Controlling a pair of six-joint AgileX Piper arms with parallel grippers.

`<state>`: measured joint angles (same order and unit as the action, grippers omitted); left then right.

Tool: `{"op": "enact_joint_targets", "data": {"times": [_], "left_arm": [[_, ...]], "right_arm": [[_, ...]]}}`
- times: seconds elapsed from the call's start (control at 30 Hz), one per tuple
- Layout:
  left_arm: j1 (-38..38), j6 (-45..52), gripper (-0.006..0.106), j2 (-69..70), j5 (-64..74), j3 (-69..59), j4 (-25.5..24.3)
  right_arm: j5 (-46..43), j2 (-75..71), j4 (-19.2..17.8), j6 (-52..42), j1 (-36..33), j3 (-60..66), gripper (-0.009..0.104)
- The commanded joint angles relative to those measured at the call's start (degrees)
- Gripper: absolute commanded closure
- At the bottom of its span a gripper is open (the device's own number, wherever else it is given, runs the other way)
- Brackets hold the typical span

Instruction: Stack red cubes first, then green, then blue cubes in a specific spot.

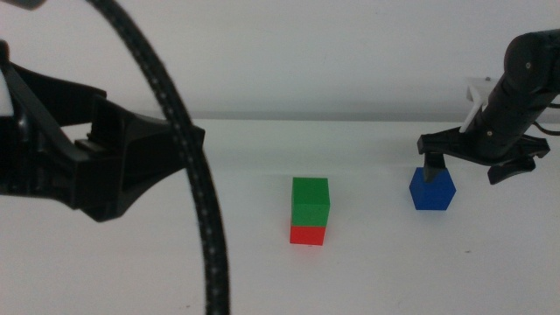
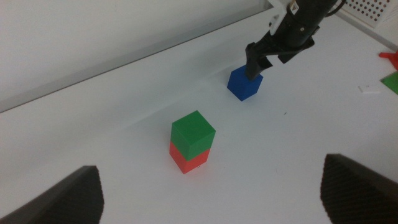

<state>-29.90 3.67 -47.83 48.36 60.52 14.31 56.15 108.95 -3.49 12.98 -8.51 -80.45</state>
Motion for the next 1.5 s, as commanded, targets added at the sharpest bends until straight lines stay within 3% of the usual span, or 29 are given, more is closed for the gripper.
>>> {"op": "enact_joint_targets", "data": {"times": [0.0,0.67,0.77,0.83,0.97,1.0,1.23,1.47], "left_arm": [[0.2,0.0,0.007,0.2,-1.0,-0.2,0.6],[0.2,0.0,0.007,0.2,-1.0,-0.2,0.5],[0.2,0.0,0.007,0.2,-1.0,-0.2,0.5],[0.2,0.0,0.007,0.2,-1.0,-0.2,0.5],[0.2,0.0,0.007,0.2,-1.0,-0.2,0.5],[0.2,0.0,0.007,0.2,-1.0,-0.2,0.5],[0.2,0.0,0.007,0.2,-1.0,-0.2,0.5],[0.2,0.0,0.007,0.2,-1.0,-0.2,0.5]], "right_arm": [[-1.5,0.6,-0.3,0.1,-0.1,-0.4,0.005],[-6.6,8.9,-0.3,0.3,-0.1,-0.4,0.008],[-7.7,9.7,-0.3,0.3,-0.1,-0.4,0.019],[-8.2,9.7,-0.5,0.3,-0.1,-0.4,0.037],[-8.7,6.5,-0.8,1.6,-0.1,-0.9,0.087],[-8.3,4.9,-0.8,2.1,-0.1,-1.0,0.094],[-0.3,-9.5,-3.0,7.9,-6.8,-0.8,0.091],[6.4,-16.4,-8.2,31.3,-21.6,-1.6,0.091]]}}
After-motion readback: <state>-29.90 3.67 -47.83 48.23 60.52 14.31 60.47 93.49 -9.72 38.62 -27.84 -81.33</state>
